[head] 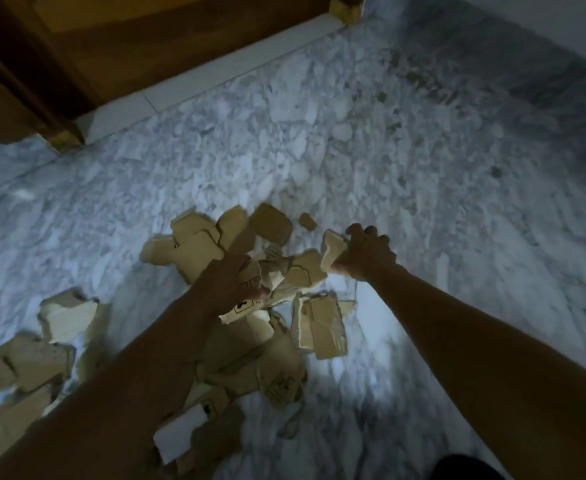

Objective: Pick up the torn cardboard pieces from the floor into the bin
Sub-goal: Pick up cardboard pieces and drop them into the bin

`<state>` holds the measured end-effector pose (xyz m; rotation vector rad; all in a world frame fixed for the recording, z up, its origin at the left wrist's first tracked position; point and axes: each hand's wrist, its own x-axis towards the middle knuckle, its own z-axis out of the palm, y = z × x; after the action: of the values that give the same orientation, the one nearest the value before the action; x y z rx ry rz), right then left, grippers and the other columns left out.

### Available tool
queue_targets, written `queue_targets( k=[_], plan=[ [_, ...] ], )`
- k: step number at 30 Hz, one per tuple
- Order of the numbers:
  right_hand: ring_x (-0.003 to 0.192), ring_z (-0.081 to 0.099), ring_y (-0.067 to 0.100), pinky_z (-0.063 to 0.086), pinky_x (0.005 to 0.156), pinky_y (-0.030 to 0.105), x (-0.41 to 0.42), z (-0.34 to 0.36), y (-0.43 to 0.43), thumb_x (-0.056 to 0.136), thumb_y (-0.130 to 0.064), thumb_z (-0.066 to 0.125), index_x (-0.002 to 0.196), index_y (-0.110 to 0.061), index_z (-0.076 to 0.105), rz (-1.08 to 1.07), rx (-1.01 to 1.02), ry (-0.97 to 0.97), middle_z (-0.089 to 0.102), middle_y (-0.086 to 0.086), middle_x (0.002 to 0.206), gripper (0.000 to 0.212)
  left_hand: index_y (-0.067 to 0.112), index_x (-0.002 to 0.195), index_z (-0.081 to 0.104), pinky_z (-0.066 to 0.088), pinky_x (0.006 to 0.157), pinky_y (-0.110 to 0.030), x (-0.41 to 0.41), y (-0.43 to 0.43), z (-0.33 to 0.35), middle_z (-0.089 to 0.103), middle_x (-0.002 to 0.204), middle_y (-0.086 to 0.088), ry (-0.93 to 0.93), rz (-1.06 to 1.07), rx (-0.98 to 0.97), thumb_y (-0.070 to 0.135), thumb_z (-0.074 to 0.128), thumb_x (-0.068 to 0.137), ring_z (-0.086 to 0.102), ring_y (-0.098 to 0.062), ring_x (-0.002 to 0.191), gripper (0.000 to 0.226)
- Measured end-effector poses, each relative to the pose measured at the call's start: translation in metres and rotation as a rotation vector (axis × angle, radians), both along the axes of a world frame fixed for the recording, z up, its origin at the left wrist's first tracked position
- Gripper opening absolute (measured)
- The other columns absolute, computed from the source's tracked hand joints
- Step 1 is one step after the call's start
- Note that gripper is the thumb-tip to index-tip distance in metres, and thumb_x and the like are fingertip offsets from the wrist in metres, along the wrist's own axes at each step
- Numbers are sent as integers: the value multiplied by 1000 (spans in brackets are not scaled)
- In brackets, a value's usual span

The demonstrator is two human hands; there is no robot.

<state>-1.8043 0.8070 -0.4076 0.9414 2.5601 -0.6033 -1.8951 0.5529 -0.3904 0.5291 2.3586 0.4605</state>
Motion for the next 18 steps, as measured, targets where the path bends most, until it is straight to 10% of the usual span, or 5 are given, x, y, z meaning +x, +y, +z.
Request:
queue_targets(
  k=[4, 8, 12, 18],
  plan=[
    [116, 58, 33, 48, 95, 38, -5, -3, 19, 64, -47, 88, 134, -13, 43, -17, -169, -112, 58, 13, 128, 90, 16, 101, 63, 50, 81, -40, 9, 5, -15, 67, 99, -11, 12, 42, -43, 42, 86, 65, 64, -38, 102, 49],
    [109, 61, 29, 45, 80, 33, -30, 25, 34, 85, -38, 75, 132, -1, 54, 177, -191, -232, 60, 17, 120, 65, 15, 118, 63, 51, 89, -49, -2, 2, -37, 66, 114, -15, 63, -7, -31, 69, 70, 57, 63, -37, 106, 81],
    [89, 62, 27, 47, 62, 30, -79, 46, 32, 83, -40, 75, 118, -2, 58, 191, -289, -62, 63, 15, 107, 54, 13, 142, 46, 38, 106, -37, 9, 17, -16, 51, 142, -12, 117, -22, -107, 32, 70, 87, 50, -29, 128, 63],
    [112, 58, 32, 49, 88, 37, -101, 6, -9, 70, -48, 82, 127, -10, 53, 167, -117, 89, 57, 14, 124, 74, 14, 141, 47, 34, 109, -34, 15, 18, -22, 51, 142, -12, 130, 47, -82, 30, 70, 87, 48, -27, 130, 61]
  ],
)
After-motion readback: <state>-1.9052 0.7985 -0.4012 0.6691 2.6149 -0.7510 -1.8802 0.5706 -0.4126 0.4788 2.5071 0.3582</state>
